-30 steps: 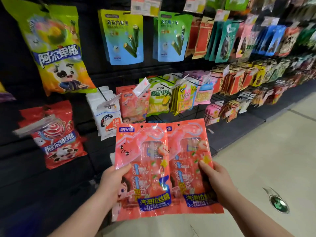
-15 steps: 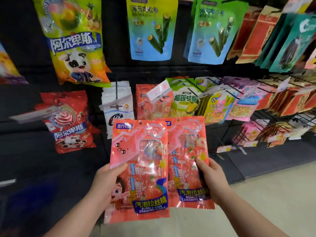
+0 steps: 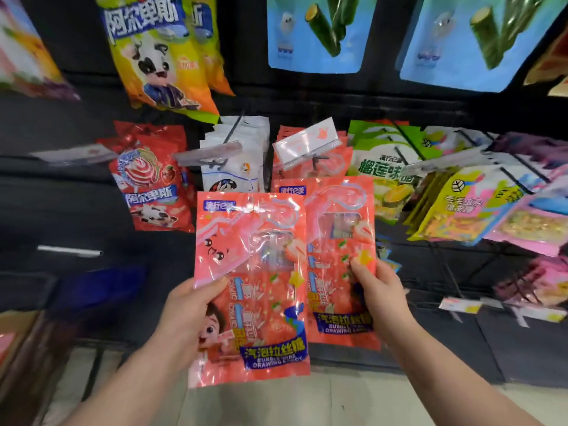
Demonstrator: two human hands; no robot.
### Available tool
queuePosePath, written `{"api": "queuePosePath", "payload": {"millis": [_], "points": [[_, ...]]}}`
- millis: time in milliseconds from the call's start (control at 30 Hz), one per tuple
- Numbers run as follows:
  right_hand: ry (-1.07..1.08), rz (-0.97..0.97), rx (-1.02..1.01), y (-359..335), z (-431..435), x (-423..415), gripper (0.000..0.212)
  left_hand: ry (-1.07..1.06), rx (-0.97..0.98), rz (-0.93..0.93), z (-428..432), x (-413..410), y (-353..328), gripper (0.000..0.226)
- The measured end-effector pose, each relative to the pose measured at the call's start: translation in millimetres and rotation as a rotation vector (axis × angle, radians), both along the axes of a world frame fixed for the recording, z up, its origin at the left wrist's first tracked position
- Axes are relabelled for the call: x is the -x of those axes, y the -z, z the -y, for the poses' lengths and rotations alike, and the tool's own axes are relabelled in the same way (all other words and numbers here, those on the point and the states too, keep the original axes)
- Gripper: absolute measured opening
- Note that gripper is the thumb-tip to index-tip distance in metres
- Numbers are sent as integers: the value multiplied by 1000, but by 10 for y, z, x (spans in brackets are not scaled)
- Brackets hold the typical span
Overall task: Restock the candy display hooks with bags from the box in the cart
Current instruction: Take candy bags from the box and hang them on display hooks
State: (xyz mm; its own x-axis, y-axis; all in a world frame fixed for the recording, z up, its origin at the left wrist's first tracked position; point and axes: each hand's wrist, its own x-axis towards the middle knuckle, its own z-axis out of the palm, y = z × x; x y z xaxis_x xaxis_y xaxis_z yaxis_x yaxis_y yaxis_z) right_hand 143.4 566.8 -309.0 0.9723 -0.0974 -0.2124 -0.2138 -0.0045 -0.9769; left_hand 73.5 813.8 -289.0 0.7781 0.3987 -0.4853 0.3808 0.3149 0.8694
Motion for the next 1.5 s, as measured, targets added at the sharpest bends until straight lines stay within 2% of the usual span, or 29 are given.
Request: {"api": "queuePosePath", "payload": {"millis": [133,467,800,1500], "points": [[-49,7,-44,-2,-44,-90,13,-42,1,-6,23,-7,13,11],[-20,-48,-171,-9,-161,-238,11,-22,15,-13,-37,-124,-20,16],[-7,-78,-154,-50,-257,-289,17,8,7,-9,-131,-199,-6,17],[-10,-96,-212,-218,-261,-162,13,20,-19,-5,-167,-135,-67,20]]}}
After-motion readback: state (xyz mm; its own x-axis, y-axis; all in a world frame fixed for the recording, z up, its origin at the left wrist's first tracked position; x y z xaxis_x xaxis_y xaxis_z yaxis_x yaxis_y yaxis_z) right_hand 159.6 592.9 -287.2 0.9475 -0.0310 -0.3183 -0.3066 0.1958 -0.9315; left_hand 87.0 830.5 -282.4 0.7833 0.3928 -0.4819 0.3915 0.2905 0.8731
